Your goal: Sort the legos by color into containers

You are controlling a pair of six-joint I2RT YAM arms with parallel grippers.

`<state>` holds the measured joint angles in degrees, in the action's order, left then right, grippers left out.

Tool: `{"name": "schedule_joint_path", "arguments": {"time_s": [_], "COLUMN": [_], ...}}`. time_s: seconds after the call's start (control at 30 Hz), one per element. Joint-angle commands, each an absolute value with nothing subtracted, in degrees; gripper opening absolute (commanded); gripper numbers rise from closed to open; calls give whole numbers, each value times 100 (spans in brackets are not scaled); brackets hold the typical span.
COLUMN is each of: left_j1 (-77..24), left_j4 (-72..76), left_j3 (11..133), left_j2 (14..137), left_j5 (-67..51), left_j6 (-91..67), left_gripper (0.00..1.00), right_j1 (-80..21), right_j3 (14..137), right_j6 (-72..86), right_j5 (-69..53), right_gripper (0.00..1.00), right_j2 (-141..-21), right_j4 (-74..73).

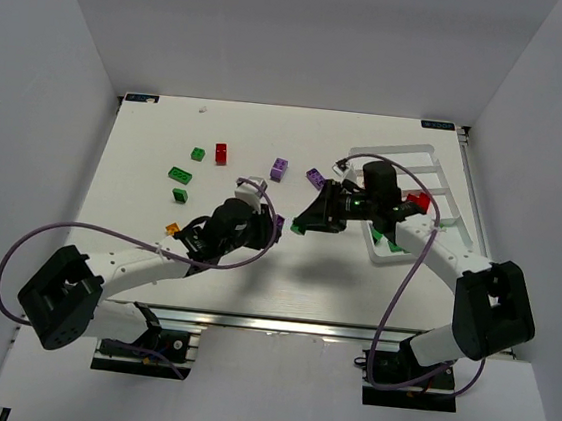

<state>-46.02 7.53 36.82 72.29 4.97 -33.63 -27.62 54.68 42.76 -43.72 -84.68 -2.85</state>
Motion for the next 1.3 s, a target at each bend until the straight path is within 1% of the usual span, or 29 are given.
{"name": "schedule_joint_path", "arguments": {"time_s": [0.0, 0.1, 0.17, 0.2, 0.23, 0.3, 0.33, 0.37, 0.43, 0.47, 0.57, 0.77, 0.8, 0.97, 1.07, 1.13, 1.17, 1.23, 1.27], "left_j1": [-4518, -4474, -4456, -4465, -4456, -4456, -4465, -4456, -4456, -4465, -4465, -4465, -4465, -4456, -4465, -4465, -4465, -4456, -4456], "left_j4": [308, 308, 308, 299, 299, 342, 386, 439, 623, 685, 887, 949, 932, 958, 1054, 1098, 1133, 1143, 1134], "left_j3": [3814, 3858, 3946, 3990, 4034, 4174, 4201, 4227, 4298, 4315, 4429, 4842, 4895, 5203, 5273, 5300, 5335, 5387, 5457], "left_j2": [7277, 7269, 7269, 7286, 7295, 7312, 7330, 7339, 7409, 7444, 7628, 8024, 8146, 8402, 8508, 8569, 8595, 8666, 8710], "left_j5": [1028, 1011, 976, 906, 862, 774, 678, 607, 449, 448, 194, 9, -174, -290, -343, -387, -413, -448, -466], "left_j6": [-3182, -3173, -3155, -3147, -3146, -3173, -3225, -3252, -3339, -3357, -3401, -3340, -3340, -3305, -3340, -3375, -3384, -3384, -3375], "left_gripper": [8, 8, 8, 8, 8, 8, 8, 8, 8, 8, 8, 8, 8, 9, 9, 9, 9, 9, 9], "right_j1": [-2576, -2251, -1979, -1821, -1758, -1661, -1548, -1434, -1066, -976, -642, -238, -194, -62, 140, 158, 167, 185, 202], "right_j3": [5309, 5282, 5405, 5536, 5911, 6221, 6275, 6188, 5934, 5663, 5161, 4729, 4702, 4878, 5062, 5202, 5238, 5334, 5361], "right_j6": [4149, 3895, 3343, 2957, 1892, 797, 43, -261, -675, -1077, -1746, -2197, -2241, -2189, -2145, -2145, -2153, -2214, -2232], "right_j5": [-4913, -5071, -5071, -4984, -4809, -3958, -3607, -3029, -2542, -2027, -1400, -1028, -1063, -1327, -1450, -1459, -1459, -1485, -1477], "right_gripper": [0, 0, 0, 0, 0, 0, 0, 0, 0, 0, 0, 0, 0, 0, 7, 9, 13, 17, 21], "right_j2": [-8087, -8016, -8007, -8016, -8024, -7937, -7858, -7736, -7288, -7138, -6567, -6530, -6635, -7275, -7662, -7821, -7953, -8059, -8120], "right_j4": [-123, -280, -578, -1189, -1630, -2596, -2723, -2751, -2594, -2541, -2373, -2119, -2083, -2039, -1951, -1934, -1934, -1969, -1986]}}
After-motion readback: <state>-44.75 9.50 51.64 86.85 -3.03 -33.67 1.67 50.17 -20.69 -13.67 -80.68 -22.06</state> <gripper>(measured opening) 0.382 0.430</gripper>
